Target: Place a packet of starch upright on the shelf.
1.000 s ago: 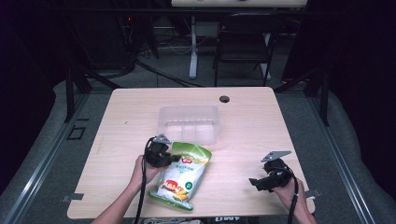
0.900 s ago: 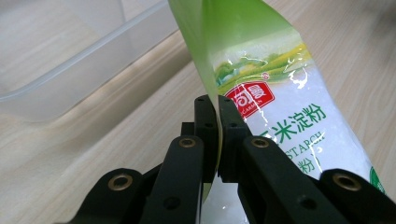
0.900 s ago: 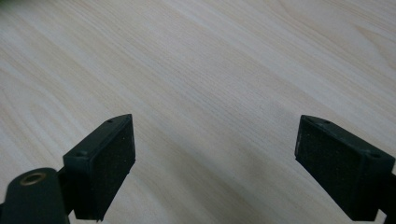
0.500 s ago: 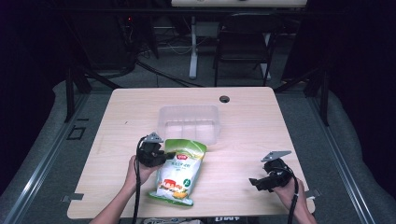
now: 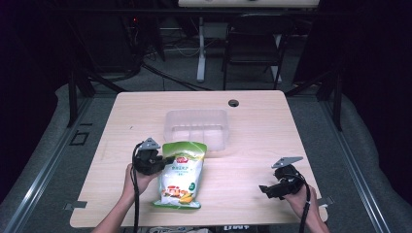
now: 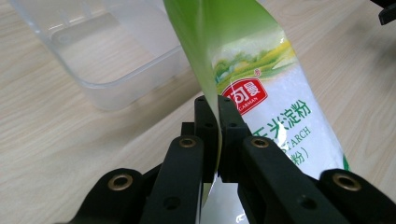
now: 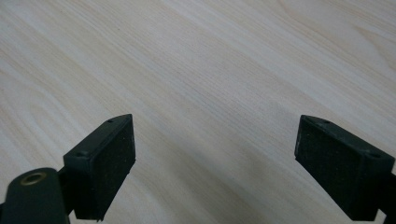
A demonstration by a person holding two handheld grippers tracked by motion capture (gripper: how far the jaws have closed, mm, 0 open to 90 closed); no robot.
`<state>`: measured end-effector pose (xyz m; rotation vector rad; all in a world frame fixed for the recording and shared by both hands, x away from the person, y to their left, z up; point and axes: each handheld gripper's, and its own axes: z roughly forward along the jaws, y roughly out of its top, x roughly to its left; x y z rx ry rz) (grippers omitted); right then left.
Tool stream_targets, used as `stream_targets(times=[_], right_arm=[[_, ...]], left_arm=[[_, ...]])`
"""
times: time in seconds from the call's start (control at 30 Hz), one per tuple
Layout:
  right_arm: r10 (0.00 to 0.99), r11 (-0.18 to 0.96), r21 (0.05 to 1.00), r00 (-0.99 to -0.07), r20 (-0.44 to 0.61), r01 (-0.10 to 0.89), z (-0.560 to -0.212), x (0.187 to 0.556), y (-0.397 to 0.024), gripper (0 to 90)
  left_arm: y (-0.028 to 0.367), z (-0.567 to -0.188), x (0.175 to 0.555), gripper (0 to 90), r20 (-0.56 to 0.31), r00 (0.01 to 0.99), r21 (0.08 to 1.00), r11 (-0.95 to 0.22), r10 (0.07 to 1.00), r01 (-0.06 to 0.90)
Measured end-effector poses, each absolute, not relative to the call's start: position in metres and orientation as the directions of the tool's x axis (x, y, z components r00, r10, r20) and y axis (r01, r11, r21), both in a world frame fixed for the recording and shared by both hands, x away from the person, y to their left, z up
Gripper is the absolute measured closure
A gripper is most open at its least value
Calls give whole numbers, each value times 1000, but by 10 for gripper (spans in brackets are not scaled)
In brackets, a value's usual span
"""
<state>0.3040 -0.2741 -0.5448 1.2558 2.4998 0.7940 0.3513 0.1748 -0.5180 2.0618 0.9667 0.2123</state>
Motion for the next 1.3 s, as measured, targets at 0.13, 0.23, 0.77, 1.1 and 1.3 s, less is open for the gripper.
stream_targets(times=[0.13, 0.23, 0.77, 1.1, 1.3], right_arm=[[797, 484, 564, -603, 30, 669, -545, 304, -274, 118], [798, 484, 561, -602, 33, 672, -545, 304, -274, 118], [792, 491, 564, -610, 29, 664, -544, 304, -273, 117], [795, 484, 571, -606, 30, 663, -544, 304, -274, 117], [795, 483, 571, -606, 31, 664, -544, 304, -274, 117]], left_arm=[[182, -517, 347, 890, -181, 681, 757, -341, 710, 558], [186, -516, 345, 890, -170, 675, 762, -338, 718, 552], [203, -508, 335, 892, -176, 638, 782, -287, 750, 554], [205, -502, 334, 892, -189, 638, 793, -268, 746, 547], [208, -495, 332, 893, -190, 641, 803, -258, 743, 537]])
